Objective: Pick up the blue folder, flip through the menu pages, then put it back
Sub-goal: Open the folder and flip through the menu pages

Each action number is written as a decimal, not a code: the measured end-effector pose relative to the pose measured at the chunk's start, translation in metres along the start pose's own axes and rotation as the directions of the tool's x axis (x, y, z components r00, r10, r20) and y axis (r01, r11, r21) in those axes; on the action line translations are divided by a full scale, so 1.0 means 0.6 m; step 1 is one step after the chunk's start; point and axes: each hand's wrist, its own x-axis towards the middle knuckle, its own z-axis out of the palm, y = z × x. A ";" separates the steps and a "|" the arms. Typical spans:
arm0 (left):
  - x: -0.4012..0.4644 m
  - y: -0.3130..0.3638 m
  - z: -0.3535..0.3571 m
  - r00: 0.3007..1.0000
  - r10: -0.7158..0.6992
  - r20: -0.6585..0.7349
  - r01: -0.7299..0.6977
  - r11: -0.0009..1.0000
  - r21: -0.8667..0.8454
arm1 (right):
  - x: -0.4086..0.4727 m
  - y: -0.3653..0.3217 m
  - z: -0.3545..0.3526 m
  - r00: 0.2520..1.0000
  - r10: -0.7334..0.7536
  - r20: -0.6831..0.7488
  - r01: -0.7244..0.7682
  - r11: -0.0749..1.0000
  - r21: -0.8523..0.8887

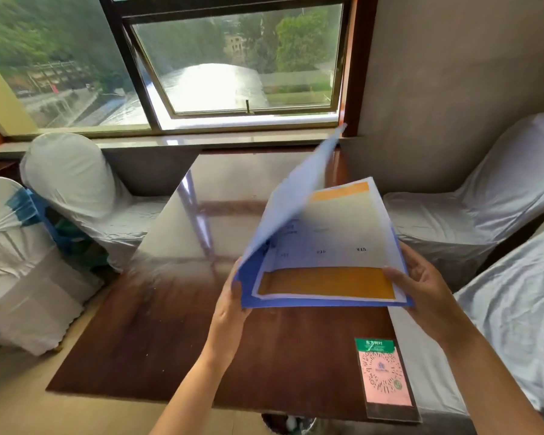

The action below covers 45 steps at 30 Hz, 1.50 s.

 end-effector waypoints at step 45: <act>-0.020 0.023 -0.019 0.952 -0.306 0.000 0.254 0.789 -0.559 | 0.030 -0.011 0.032 0.981 -0.107 -0.159 0.003 0.839 -0.544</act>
